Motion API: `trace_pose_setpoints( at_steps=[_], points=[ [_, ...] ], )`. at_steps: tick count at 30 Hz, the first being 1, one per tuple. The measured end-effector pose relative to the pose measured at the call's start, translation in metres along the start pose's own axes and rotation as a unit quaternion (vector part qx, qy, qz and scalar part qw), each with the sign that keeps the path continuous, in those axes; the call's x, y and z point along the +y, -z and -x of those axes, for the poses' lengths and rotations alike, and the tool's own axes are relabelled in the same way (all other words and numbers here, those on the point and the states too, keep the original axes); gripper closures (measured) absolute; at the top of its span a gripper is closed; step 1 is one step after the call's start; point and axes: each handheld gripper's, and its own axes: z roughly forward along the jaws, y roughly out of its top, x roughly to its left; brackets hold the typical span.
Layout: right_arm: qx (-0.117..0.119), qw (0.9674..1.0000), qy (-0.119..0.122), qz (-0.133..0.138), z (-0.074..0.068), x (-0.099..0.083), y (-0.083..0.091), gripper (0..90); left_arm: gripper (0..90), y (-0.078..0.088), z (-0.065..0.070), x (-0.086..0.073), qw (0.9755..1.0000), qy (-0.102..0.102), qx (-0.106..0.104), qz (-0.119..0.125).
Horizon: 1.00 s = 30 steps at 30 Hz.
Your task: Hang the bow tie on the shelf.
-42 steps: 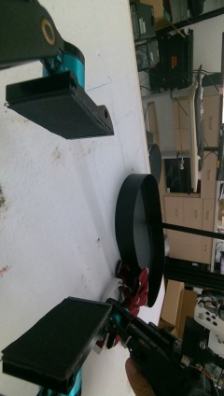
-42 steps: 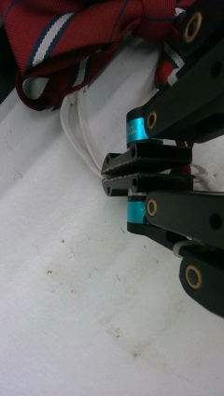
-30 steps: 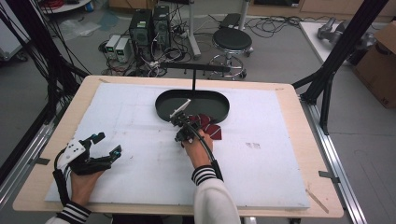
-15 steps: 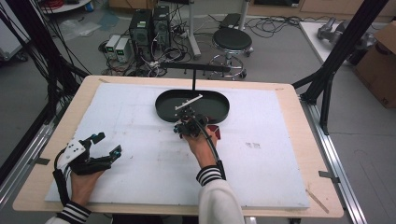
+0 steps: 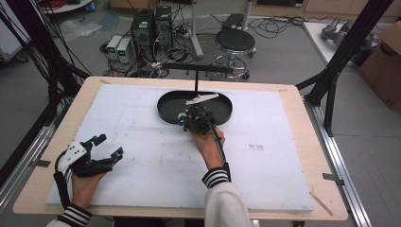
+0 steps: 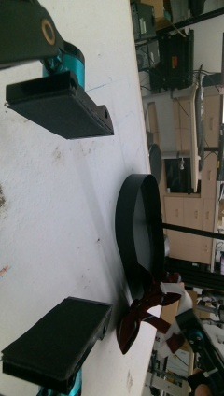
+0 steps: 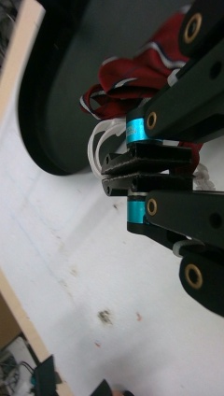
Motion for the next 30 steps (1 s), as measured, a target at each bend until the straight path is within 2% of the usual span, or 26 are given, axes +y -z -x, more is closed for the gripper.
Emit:
trace_pose_setpoints(
  at_steps=[1, 6, 13, 18, 25, 30],
  points=[
    [-0.002, 0.9999, -0.004, 0.015, 0.002, 0.0, 0.004, 86.9, 13.3, 0.0, 0.0, 0.0, 1.0, 0.0, 0.0, 0.0],
    [-0.014, 0.9985, -0.018, 0.05, 0.008, 0.001, 0.016, 87.0, 13.3, 0.0, 0.0, 0.0, 1.0, -0.001, 0.0, 0.0],
    [-0.031, 0.9959, -0.024, 0.082, 0.013, 0.012, 0.036, 86.9, 13.3, 0.0, 0.0, 0.0, 1.0, -0.001, 0.0, -0.001],
    [-0.048, 0.9928, -0.028, 0.107, 0.018, 0.018, 0.05, 87.0, 13.3, 0.0, 0.0, 0.0, 1.0, -0.002, -0.001, 0.0],
    [-0.065, 0.9858, -0.057, 0.144, 0.035, 0.023, 0.068, 87.0, 13.3, 0.0, 0.0, 0.0, 1.0, 0.0, 0.0, 0.0],
    [-0.083, 0.982, -0.066, 0.156, 0.044, 0.027, 0.075, 86.9, 13.3, 0.0, 0.0, 0.0, 1.0, 0.0, 0.0, 0.0]
  ],
)
